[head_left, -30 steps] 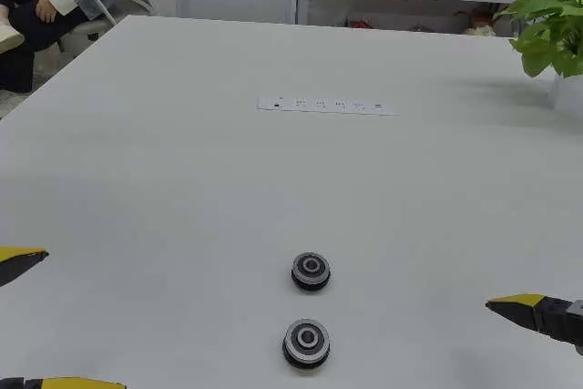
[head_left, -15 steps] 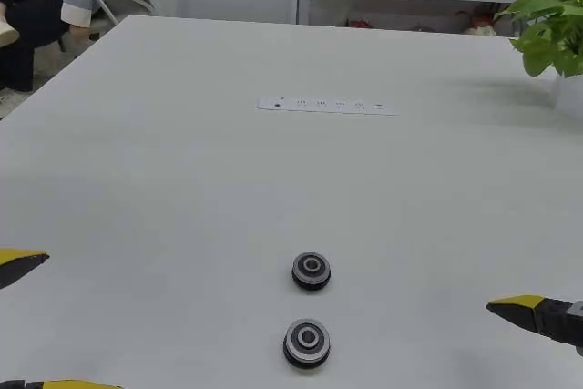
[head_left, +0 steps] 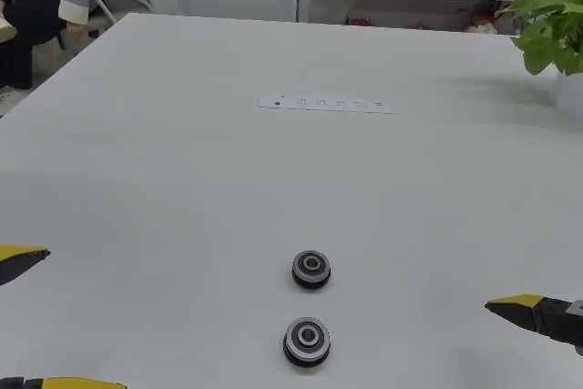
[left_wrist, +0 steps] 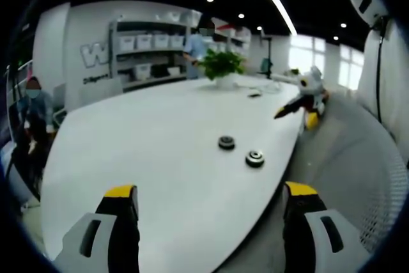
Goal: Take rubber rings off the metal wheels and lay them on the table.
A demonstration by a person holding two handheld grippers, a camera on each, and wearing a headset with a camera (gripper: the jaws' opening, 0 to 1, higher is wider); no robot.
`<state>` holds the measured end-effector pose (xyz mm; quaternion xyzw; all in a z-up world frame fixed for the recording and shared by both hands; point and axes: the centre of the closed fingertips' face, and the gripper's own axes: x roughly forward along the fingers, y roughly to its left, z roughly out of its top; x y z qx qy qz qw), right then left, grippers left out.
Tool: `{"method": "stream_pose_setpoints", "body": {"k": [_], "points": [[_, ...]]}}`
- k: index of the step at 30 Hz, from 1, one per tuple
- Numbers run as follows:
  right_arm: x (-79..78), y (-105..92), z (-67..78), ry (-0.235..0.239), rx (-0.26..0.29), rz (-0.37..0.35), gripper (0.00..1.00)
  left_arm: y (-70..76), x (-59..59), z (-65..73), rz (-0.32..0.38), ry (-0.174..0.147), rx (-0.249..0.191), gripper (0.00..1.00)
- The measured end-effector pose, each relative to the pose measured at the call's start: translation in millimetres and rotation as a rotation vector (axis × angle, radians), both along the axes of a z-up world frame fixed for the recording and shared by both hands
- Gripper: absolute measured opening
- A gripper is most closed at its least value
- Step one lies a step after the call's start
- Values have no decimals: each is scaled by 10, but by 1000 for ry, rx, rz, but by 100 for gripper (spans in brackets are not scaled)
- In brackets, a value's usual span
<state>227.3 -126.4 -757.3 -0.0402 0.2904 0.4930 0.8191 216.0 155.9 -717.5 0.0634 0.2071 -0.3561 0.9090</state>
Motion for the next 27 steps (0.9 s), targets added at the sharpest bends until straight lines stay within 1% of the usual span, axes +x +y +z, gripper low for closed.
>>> {"method": "stream_pose_setpoints", "body": {"k": [16,27], "points": [[-3,7,-8,5,-6,3,86,62,4,-40,-8,9,11,96],[-5,8,-7,6,-9,12,85,25,3,-64,-31,19,19,96]]}}
